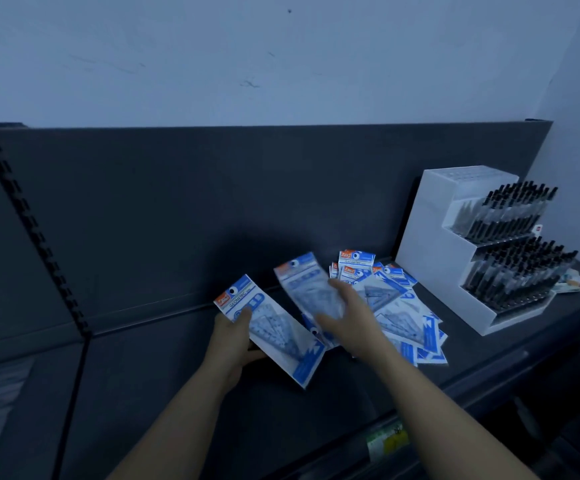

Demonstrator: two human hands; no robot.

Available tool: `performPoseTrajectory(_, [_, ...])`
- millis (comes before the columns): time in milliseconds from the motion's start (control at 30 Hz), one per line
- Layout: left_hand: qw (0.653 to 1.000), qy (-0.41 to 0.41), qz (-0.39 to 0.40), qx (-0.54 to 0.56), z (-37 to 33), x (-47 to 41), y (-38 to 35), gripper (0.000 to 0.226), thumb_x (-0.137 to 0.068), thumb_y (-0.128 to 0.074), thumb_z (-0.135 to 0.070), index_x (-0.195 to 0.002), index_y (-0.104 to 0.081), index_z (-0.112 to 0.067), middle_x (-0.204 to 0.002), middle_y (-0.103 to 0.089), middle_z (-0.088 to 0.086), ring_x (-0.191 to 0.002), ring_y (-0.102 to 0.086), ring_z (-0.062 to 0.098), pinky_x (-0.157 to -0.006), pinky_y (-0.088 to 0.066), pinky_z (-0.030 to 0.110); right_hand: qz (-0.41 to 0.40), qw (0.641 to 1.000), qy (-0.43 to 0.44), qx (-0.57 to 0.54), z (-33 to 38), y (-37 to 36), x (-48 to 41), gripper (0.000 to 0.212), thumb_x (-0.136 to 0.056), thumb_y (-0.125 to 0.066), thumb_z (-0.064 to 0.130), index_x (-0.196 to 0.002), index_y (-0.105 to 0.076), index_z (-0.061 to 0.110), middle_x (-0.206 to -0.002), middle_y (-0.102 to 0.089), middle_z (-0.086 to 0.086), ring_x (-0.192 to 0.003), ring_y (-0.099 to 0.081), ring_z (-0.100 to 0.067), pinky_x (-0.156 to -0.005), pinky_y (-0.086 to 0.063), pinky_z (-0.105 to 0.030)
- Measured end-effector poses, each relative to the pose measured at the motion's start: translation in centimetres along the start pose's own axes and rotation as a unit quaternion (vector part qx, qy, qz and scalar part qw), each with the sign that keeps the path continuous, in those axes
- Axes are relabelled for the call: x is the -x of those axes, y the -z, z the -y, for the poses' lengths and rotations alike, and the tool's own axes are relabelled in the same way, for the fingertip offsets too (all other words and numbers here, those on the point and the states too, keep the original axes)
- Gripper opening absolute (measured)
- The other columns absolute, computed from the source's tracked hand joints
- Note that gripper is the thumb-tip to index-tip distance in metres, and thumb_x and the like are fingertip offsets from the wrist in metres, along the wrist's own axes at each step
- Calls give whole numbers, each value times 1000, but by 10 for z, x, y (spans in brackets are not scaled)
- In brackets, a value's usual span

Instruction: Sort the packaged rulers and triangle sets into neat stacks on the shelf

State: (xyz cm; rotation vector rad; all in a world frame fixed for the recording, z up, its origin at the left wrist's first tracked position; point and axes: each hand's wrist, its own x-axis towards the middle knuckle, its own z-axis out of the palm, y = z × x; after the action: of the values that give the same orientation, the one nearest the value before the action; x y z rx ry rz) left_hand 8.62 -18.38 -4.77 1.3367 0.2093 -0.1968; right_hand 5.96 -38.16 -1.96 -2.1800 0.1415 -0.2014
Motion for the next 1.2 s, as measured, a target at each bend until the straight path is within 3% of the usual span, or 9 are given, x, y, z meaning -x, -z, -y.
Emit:
performPoseTrajectory(200, [1000, -8, 4, -22, 7, -6, 13, 52, -81, -72, -2, -125, -45, -7, -111, -69, 15, -93, -71, 31, -70, -59, 44, 144, 988, 39, 45, 1, -32, 20, 80, -76, -78, 35, -144, -37, 26, -130, -41, 7, -118, -44, -6, -94, -32, -15])
performPoseTrajectory(367, [999, 2, -41, -26, 20, -11, 28, 50, -85, -68, -6, -126, -41, -11, -113, -64, 10, -100, -65, 27, -88, -54, 48, -85, 980, 9, 179, -28, 4, -12, 58, -89, -62, 35, -140, -44, 13, -143, -38, -10, -133, -36, -26, -109, -29, -31])
performPoseTrajectory(467, [998, 9, -51, -22, 23, -10, 29, 43, -88, -62, -7, -126, -42, -9, -112, -64, 12, -99, -65, 28, -82, -54, 43, -7, 944, -76, 320, -38, 19, -25, 46, -95, -46, 45, -129, -52, 14, -140, -45, -14, -128, -43, -31, -104, -37, -38])
performPoseTrajectory(567, [997, 0, -74, -21, 22, -9, 23, 39, -91, -57, -5, -126, -39, -9, -108, -61, 9, -97, -63, 26, -82, -53, 41, 44, 919, 4, 392, -27, 7, -28, 32, -99, -36, 30, -107, -61, 11, -118, -60, -16, -110, -54, -31, -88, -44, -35])
performPoseTrajectory(667, [996, -21, -86, -29, 20, -8, 16, 32, -93, -54, -3, -119, -39, -11, -103, -59, 4, -89, -60, 18, -70, -50, 33, 59, 914, 31, 400, -26, 11, -39, 40, -88, -50, 20, -128, -54, 19, -139, -47, -10, -124, -43, -30, -100, -38, -36])
performPoseTrajectory(767, [992, -52, -98, -51, 18, -6, 14, 27, -94, -52, -3, -118, -46, -11, -105, -62, 2, -90, -61, 15, -65, -47, 26, 170, 909, -12, 381, -28, 35, -48, 71, -83, -58, 25, -148, -29, 28, -157, -20, 0, -144, -16, -25, -117, -17, -41])
performPoseTrajectory(900, [990, -73, -108, -60, 24, -4, 11, 23, -96, -48, -4, -110, -60, -17, -107, -69, 4, -98, -66, 20, -79, -53, 35, 178, 918, -19, 355, -32, 41, -55, 75, -76, -68, 40, -143, -37, 28, -143, -39, -5, -134, -33, -28, -109, -31, -39])
performPoseTrajectory(1100, [986, -68, -155, -6, 30, -3, 11, 19, -100, -41, -12, -113, -55, -12, -109, -69, 10, -100, -67, 28, -89, -53, 50, 32, 986, 59, 150, -27, 22, -56, 11, -87, -60, 21, -94, -54, 14, -80, -56, 3, -73, -51, -15, -59, -38, -26])
performPoseTrajectory(1200, [979, -78, -186, 32, 29, 3, 10, 12, -102, -41, -15, -106, -51, -19, -107, -65, 7, -96, -64, 24, -88, -52, 45, 22, 998, 66, 0, -4, -5, -46, 10, -91, -58, 21, -94, -57, 12, -77, -54, 6, -65, -49, -8, -53, -38, -17])
